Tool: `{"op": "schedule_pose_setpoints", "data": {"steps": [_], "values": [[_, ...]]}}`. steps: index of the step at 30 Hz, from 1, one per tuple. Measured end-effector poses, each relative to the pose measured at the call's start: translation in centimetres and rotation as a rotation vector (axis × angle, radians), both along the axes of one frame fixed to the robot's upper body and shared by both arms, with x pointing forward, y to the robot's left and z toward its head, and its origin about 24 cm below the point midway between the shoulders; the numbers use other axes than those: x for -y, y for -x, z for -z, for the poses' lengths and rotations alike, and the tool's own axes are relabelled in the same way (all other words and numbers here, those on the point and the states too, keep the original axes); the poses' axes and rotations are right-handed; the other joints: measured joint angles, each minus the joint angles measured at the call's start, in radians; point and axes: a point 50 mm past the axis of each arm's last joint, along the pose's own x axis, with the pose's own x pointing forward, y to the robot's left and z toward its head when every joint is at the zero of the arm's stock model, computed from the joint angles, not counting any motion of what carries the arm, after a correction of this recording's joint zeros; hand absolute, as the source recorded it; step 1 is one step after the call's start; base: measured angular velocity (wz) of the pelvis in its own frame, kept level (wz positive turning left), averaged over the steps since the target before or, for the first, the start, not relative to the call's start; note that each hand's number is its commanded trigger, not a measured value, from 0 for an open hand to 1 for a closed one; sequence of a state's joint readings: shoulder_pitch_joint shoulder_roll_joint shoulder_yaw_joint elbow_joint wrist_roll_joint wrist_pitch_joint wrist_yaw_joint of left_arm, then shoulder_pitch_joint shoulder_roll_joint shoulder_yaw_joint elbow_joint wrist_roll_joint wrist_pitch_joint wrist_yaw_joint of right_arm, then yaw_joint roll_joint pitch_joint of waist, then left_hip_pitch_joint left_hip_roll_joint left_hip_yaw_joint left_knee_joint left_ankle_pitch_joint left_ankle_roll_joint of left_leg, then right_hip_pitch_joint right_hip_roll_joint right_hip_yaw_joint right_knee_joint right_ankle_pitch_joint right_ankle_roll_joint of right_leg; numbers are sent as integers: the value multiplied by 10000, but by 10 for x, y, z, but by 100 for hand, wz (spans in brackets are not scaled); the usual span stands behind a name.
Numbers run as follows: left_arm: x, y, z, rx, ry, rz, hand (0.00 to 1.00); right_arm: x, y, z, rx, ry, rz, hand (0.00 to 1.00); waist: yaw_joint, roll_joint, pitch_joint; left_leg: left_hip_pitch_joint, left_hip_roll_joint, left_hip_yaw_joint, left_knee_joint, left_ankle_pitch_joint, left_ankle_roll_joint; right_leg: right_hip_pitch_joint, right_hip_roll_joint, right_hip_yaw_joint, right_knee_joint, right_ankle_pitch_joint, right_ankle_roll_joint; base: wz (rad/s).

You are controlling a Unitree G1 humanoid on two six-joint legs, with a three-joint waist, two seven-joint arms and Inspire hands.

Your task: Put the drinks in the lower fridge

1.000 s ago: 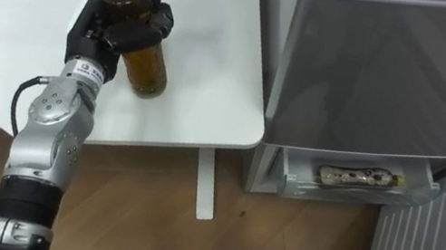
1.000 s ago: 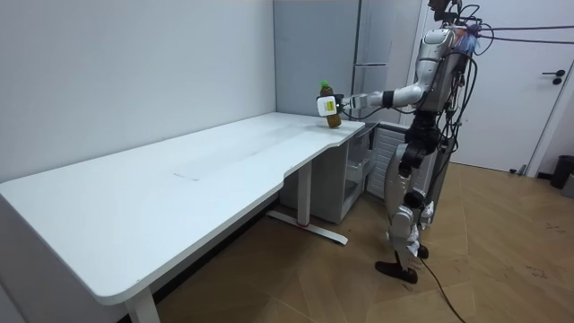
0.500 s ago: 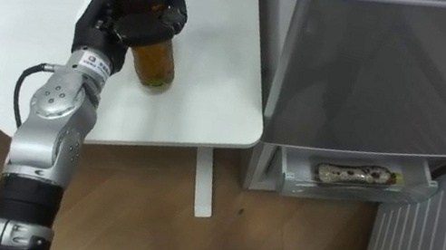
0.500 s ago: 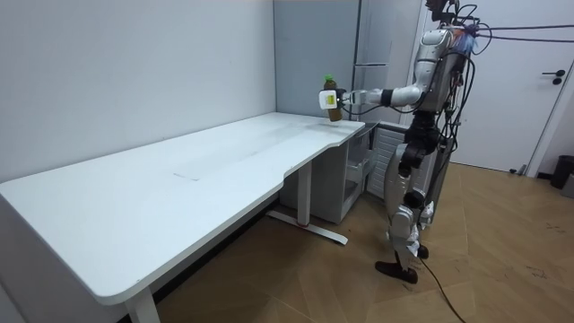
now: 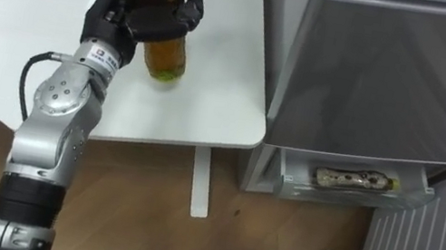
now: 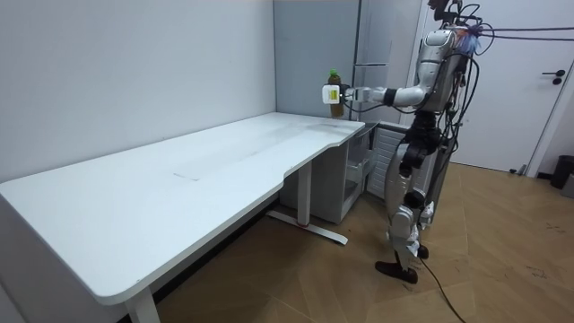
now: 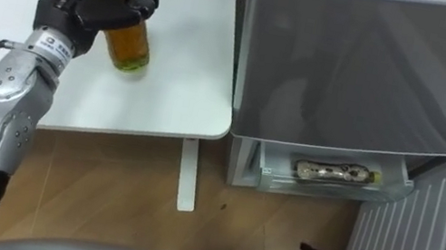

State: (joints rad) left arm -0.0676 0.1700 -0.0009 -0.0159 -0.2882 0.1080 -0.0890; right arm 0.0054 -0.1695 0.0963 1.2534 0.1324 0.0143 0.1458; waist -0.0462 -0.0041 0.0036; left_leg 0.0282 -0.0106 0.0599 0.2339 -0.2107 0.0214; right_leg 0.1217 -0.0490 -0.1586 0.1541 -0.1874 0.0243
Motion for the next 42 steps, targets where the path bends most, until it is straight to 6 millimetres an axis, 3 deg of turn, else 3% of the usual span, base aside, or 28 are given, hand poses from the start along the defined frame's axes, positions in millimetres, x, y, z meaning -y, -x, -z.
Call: {"op": "schedule_pose_setpoints", "data": {"steps": [10,24,33,42], "values": [[37,8,5,-181,376,1734,100,-21,-21,-1,204,-42,-2299,0,288,-43,1,-228,-28,-341,250,0,-1,53,-9,-384,29,0,1,11],[33,35,30,-1187,724,2000,100,-34,-33,-4,725,-620,-2916,0,336,-48,-4,-344,-17,-398,364,-3,-5,11,-17,-600,63,0,1,3],[37,45,40,-1631,1702,3230,100,-37,-39,-7,1047,-841,-3227,0,247,-62,29,-392,-21,-522,408,-7,-4,112,-22,-714,151,-5,8,4],[59,66,62,-2661,2728,4863,100,-50,-70,-22,2216,-662,-4377,0,249,-132,83,-569,-15,-504,718,-26,14,-36,-15,-676,229,-29,-24,0]]}}
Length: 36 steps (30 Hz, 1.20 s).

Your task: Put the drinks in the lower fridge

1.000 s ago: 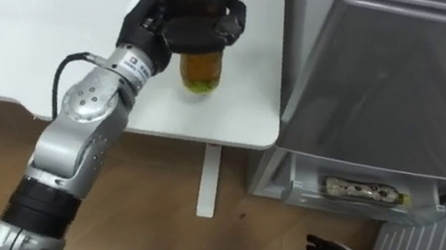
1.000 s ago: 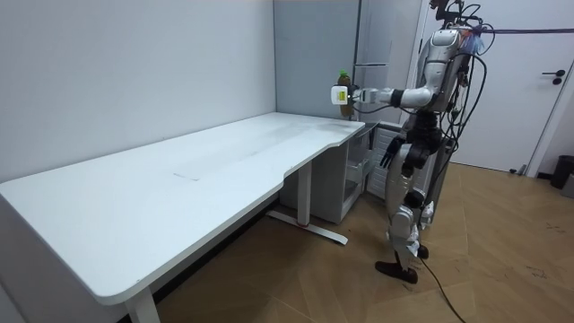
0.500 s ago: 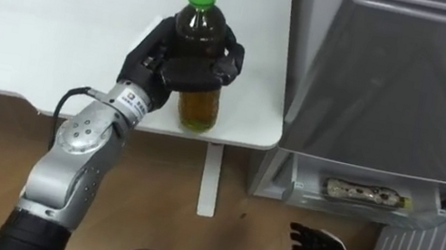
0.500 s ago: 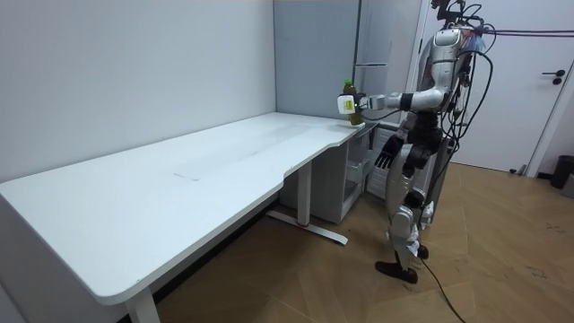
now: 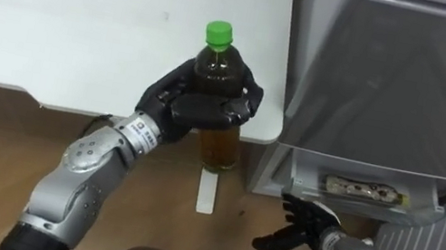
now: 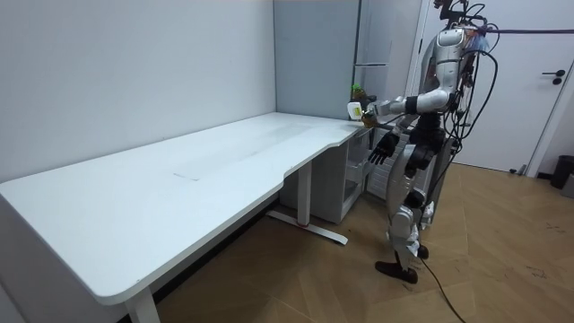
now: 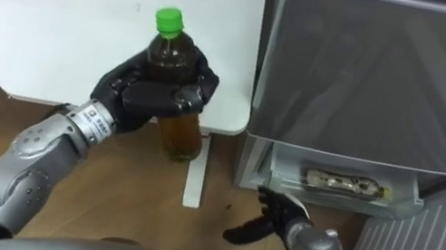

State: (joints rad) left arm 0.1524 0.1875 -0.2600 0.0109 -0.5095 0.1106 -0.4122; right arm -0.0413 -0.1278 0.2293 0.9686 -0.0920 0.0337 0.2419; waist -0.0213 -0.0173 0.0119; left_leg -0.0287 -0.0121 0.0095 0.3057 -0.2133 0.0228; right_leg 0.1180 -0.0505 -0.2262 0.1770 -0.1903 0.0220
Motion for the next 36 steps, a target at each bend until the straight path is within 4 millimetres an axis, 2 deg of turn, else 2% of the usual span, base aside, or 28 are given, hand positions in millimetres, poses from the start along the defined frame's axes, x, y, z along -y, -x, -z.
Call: {"op": "schedule_pose_setpoints", "data": {"steps": [6,9,17,25,28,36], "values": [[1,10,6,-252,20,510,100,0,0,0,-21,-17,-26,0,10,-15,13,-45,-1,-15,-12,0,0,-48,4,44,34,-20,-13,0],[1,12,7,-313,79,640,100,-3,-3,-2,80,-237,-177,0,23,-22,-10,-115,-7,12,-7,1,1,-162,-10,67,87,-80,-6,0],[-2,15,7,-287,84,1279,100,-25,-10,-20,585,-2242,-1420,0,41,56,-38,-136,-3,19,-35,-1,-5,-209,-18,47,122,-85,-11,0],[-3,16,8,-218,-166,1579,100,-34,-14,-30,507,-3146,-2521,0,66,53,-24,-133,9,14,-20,-5,-2,-220,-25,43,268,-85,-11,0],[-3,17,9,-212,-345,1681,100,-40,-13,-31,408,-3433,-2947,0,85,55,16,-171,3,16,37,-4,1,-246,-34,49,287,-90,-13,0],[0,18,11,-81,-1111,2121,100,-48,-11,-34,221,-4133,-3443,0,284,-5,4,-270,-6,14,181,-12,19,-344,-49,41,294,-97,-17,1]]}}
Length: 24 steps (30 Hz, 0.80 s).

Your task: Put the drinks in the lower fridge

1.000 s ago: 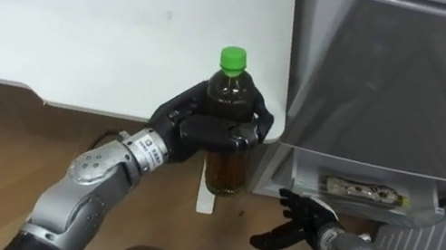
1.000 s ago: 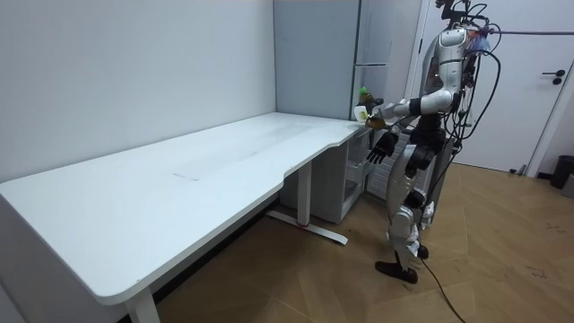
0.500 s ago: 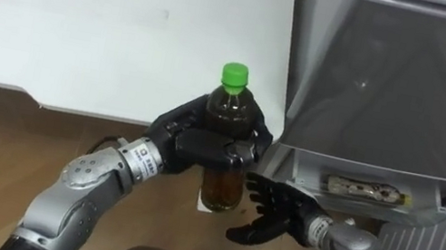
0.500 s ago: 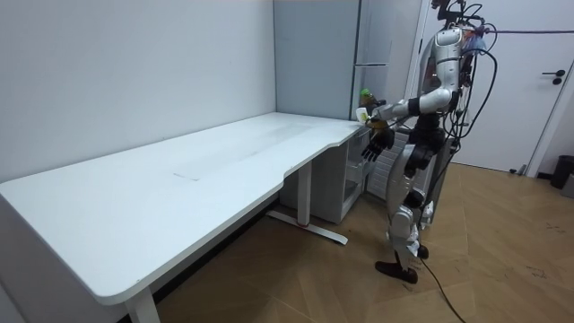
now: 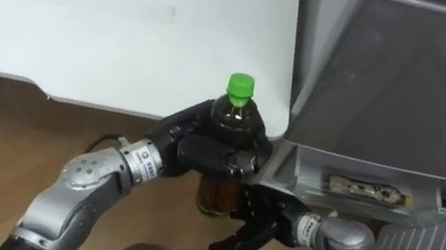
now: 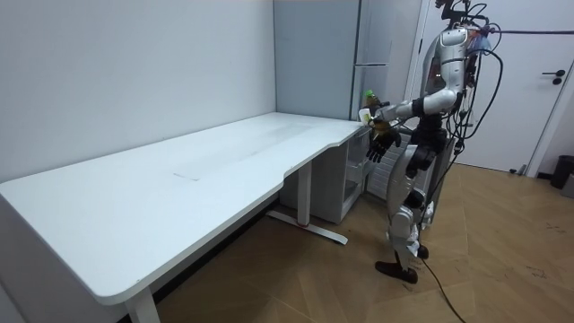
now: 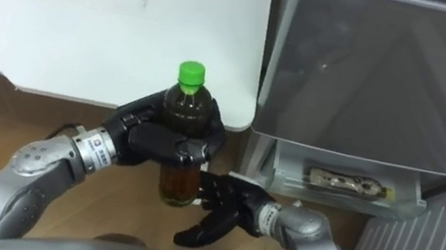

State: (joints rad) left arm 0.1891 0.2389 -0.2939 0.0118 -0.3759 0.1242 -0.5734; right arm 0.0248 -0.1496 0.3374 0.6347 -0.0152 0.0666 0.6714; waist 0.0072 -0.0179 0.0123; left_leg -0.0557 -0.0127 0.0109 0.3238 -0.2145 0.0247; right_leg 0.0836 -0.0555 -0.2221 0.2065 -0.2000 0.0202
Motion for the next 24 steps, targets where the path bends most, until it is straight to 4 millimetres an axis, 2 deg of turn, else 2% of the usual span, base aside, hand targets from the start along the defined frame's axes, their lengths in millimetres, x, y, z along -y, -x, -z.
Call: {"op": "schedule_pose_setpoints", "data": {"steps": [5,10,18,24], "values": [[4,3,3,134,-655,467,100,-7,-3,-5,92,-575,-60,0,-11,-28,20,26,5,-2,-41,-2,-2,8,7,15,-4,0,0,0],[10,5,4,185,-878,868,100,-12,0,-5,-170,-993,-82,0,-60,-54,78,-31,16,-5,-32,-30,3,3,16,-3,5,3,-1,0],[15,7,6,251,-1149,1204,100,-18,0,-10,-276,-1579,-362,0,-208,-39,78,-129,13,-29,8,-39,11,-28,16,-44,7,2,0,0],[16,3,3,420,-1153,1240,100,-19,0,-13,-488,-2453,101,0,-301,-41,76,-95,10,-22,14,-39,11,-5,21,-23,2,3,0,0]]}}
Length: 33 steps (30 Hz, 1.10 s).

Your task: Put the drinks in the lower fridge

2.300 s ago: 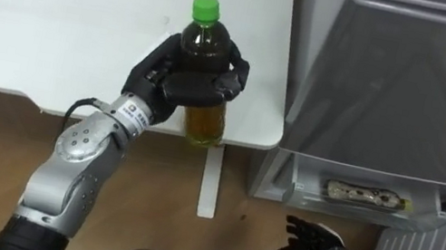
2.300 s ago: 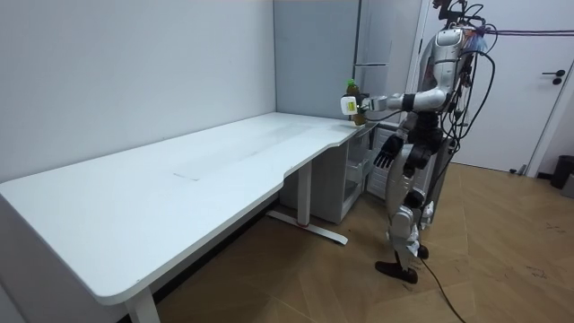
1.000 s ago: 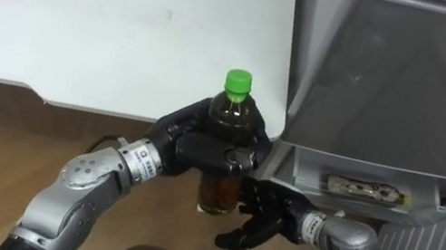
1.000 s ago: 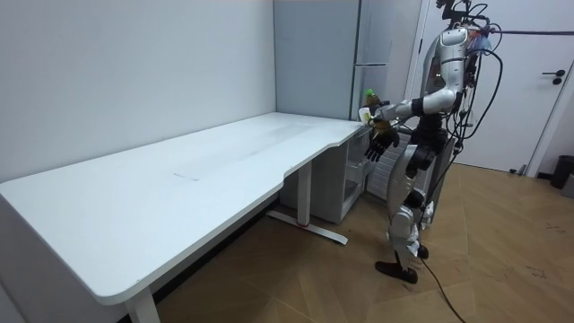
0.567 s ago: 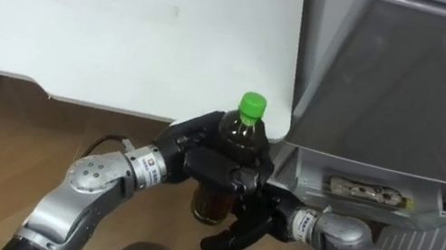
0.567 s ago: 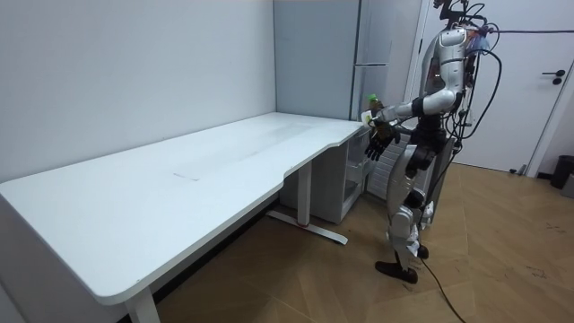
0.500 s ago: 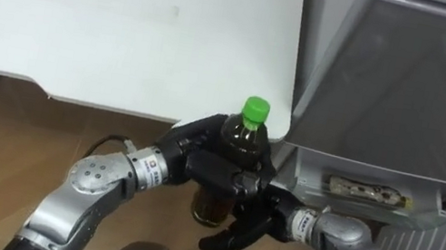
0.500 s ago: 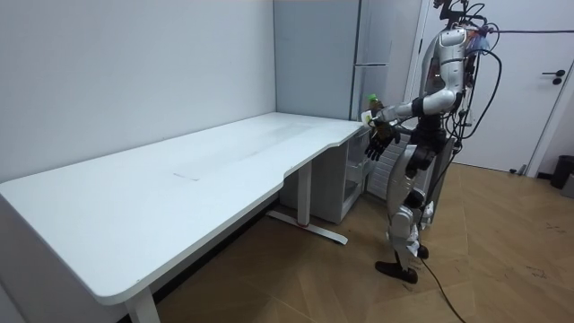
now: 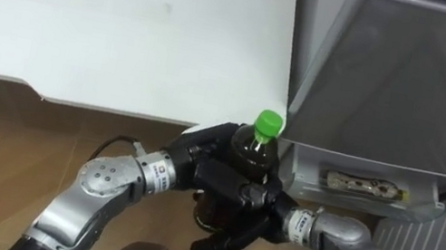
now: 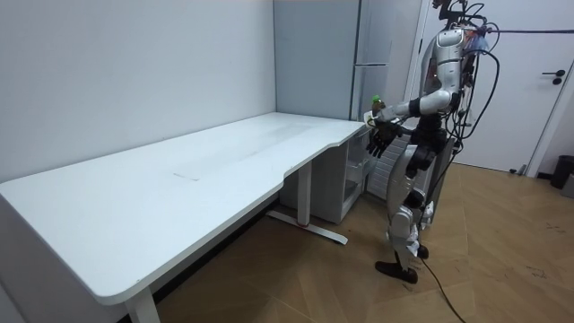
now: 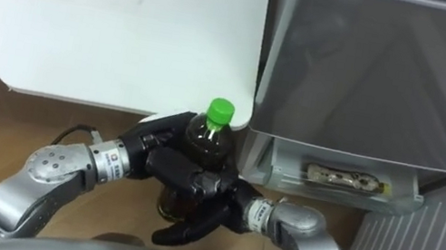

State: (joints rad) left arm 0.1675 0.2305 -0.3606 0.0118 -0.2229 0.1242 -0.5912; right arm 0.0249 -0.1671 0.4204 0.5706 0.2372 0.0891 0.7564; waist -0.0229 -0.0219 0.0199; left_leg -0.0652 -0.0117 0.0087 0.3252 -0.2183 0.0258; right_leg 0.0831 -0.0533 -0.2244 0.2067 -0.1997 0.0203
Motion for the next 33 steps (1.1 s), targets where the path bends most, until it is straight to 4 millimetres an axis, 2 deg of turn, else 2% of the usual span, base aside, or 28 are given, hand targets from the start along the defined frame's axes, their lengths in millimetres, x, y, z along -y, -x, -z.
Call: {"op": "schedule_pose_setpoints", "data": {"steps": [9,10,11,12,13,14,20,24,33], "values": [[1,-2,-1,82,1,33,100,-5,3,-2,-326,-845,128,1,45,27,-22,44,1,-42,39,-7,-6,-2,14,26,44,3,-3,0],[1,-2,-2,95,7,33,100,-5,3,-2,-358,-917,192,16,41,33,-26,33,4,-47,57,-10,-8,-9,14,21,54,3,-3,0],[1,-2,-2,105,12,32,100,-5,3,-2,-377,-956,234,22,41,40,-31,20,4,-55,74,-17,-11,-14,16,15,61,3,-3,0],[1,-2,-2,113,18,32,100,-5,3,-2,-389,-984,267,67,40,62,-42,-9,12,-63,131,-40,-13,-16,24,9,74,3,-3,0],[1,-2,-2,112,14,32,100,-5,3,-2,-391,-988,267,90,46,81,-54,-8,14,-63,145,-47,-13,-18,23,12,96,3,-3,0],[1,-2,-2,112,14,32,100,-5,3,-2,-391,-990,270,100,40,99,-65,-4,13,-63,155,-49,-12,-18,17,12,122,3,-3,0],[1,-2,-2,114,9,22,100,-5,4,-1,-568,-1122,417,100,38,187,-98,4,11,-57,165,-47,-8,14,11,20,148,3,-3,0],[1,-2,-2,119,30,-7,100,-5,6,-1,-673,-1249,573,100,45,257,-80,3,10,-57,168,-46,-8,2,11,20,151,2,-2,0],[3,-3,-3,137,170,-171,100,-3,5,-1,-653,-1279,669,100,56,228,-57,-4,2,-52,131,-46,-9,-38,8,17,132,-9,12,0]]}}
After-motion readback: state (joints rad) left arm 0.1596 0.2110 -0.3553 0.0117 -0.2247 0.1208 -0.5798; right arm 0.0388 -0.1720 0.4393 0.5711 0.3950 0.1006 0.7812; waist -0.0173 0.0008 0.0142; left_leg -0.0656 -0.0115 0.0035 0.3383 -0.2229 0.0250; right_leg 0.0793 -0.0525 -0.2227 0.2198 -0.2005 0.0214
